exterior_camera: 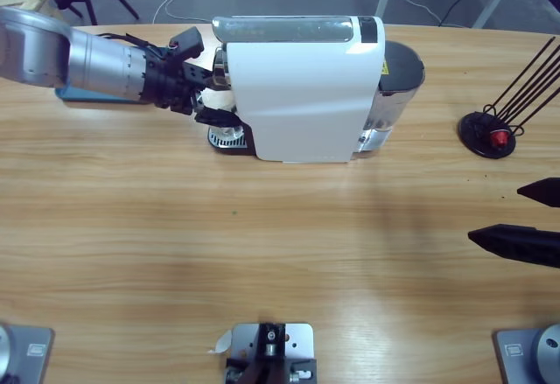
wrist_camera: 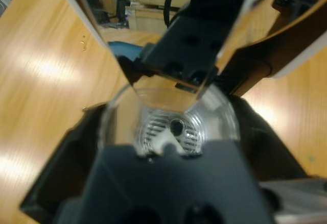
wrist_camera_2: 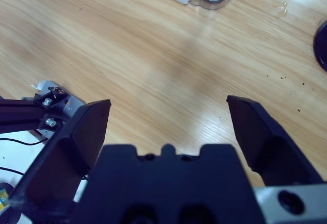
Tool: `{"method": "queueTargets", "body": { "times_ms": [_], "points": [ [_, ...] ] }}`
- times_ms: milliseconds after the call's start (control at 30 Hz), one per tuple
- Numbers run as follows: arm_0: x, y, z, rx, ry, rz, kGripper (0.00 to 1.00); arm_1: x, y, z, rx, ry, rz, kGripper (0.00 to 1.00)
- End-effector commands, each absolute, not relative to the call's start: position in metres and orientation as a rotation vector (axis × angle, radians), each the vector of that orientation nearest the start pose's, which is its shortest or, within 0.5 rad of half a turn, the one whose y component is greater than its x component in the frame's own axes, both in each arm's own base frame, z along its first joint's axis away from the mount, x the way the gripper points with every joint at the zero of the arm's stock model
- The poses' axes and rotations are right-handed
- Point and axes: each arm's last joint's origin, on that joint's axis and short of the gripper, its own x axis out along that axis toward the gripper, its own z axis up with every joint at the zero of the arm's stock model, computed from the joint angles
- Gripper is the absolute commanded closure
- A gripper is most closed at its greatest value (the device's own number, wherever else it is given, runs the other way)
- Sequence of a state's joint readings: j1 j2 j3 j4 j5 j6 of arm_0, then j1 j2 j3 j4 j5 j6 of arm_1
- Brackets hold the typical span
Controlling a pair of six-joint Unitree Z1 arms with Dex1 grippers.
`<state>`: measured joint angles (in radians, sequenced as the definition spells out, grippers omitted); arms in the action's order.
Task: Pour coffee
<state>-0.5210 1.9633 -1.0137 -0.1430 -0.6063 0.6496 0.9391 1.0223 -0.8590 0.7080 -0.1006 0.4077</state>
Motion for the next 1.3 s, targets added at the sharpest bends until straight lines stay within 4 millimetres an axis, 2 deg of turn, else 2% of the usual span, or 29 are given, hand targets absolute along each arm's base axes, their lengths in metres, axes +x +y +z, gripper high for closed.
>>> {"method": "queueTargets", "body": {
  "times_ms": [33,100,200,333,467,600,733,800,833,933,967,1000,1033,1067,1100,1133,1300],
  "points": [
    [0.322,-0.220,0.182,0.509,0.553,-1.267,0.032,0.078,0.097,0.327,-0.102,0.929,0.600,0.000],
    [0.320,-0.218,0.185,0.505,0.560,-1.243,0.032,0.078,0.098,0.326,-0.102,0.931,0.601,0.000],
    [0.316,-0.209,0.202,0.492,0.532,-1.213,0.032,0.078,0.098,0.324,-0.101,0.939,0.601,0.000],
    [0.302,-0.200,0.218,0.494,0.507,-1.195,0.032,0.081,0.103,0.323,-0.095,0.936,0.609,0.000],
    [0.291,-0.179,0.238,0.466,0.482,-1.144,0.032,0.082,0.106,0.325,-0.081,0.938,0.634,0.000],
    [0.256,-0.155,0.262,0.430,0.468,-1.070,0.032,0.091,0.113,0.339,-0.064,0.897,0.610,0.000],
    [0.224,-0.142,0.273,0.406,0.597,-0.987,0.032,0.135,0.126,0.372,-0.007,0.876,0.529,0.000],
    [0.206,-0.147,0.277,0.405,0.598,-1.030,0.032,0.169,0.130,0.388,-0.005,0.891,0.472,0.000],
    [0.201,-0.149,0.279,0.400,0.596,-1.044,0.032,0.188,0.130,0.391,0.002,0.920,0.435,0.000],
    [0.187,-0.148,0.279,0.377,0.605,-1.056,0.032,0.247,0.138,0.420,0.046,0.933,0.386,0.015],
    [0.184,-0.148,0.279,0.375,0.606,-1.058,0.032,0.263,0.144,0.425,0.045,0.949,0.424,0.118],
    [0.182,-0.146,0.279,0.373,0.605,-1.058,0.032,0.281,0.152,0.430,0.034,0.984,0.500,0.372],
    [0.181,-0.145,0.280,0.373,0.599,-1.057,0.032,0.294,0.159,0.433,0.023,1.006,0.543,0.512],
    [0.180,-0.145,0.283,0.372,0.589,-1.056,0.032,0.303,0.164,0.435,0.016,1.017,0.563,0.571],
    [0.180,-0.145,0.285,0.371,0.578,-1.054,0.032,0.311,0.169,0.435,0.016,1.021,0.568,0.824],
    [0.182,-0.146,0.288,0.371,0.570,-1.053,0.032,0.318,0.171,0.435,0.006,1.023,0.549,1.000],
    [0.186,-0.149,0.287,0.375,0.574,-1.047,0.032,0.332,0.181,0.424,-0.017,1.063,0.512,1.000]
  ]
}}
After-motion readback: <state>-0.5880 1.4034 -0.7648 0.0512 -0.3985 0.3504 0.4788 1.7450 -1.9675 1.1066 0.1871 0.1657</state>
